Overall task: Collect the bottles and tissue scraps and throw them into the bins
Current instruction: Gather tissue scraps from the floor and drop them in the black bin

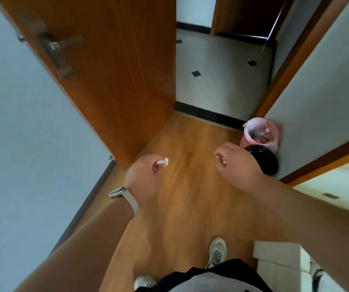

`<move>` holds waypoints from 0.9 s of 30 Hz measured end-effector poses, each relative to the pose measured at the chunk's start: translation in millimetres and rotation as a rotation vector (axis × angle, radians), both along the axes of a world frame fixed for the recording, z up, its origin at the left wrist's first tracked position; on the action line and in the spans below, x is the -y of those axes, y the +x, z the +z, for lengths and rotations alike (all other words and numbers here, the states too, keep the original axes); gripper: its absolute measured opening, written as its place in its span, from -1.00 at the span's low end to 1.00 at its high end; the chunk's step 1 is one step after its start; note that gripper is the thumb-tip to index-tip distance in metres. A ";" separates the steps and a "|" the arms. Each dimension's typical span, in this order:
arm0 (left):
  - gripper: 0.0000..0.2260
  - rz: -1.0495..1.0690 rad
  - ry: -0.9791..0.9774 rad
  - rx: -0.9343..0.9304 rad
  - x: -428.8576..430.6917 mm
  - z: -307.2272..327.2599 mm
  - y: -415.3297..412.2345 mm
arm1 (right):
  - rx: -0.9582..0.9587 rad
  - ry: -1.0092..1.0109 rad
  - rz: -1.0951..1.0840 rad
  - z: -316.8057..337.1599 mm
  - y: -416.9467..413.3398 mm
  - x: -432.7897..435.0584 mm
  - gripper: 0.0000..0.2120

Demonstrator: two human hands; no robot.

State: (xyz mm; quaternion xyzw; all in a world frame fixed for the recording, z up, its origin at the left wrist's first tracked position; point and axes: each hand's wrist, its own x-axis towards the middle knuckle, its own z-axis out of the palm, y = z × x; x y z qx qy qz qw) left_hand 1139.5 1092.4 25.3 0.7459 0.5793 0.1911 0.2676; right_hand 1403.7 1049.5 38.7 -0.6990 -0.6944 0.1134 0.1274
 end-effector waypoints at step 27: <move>-0.88 -0.555 -0.065 -0.156 -94.5 -20.7 412.8 | -0.103 -0.053 -0.480 -45.8 342.3 18.7 -0.84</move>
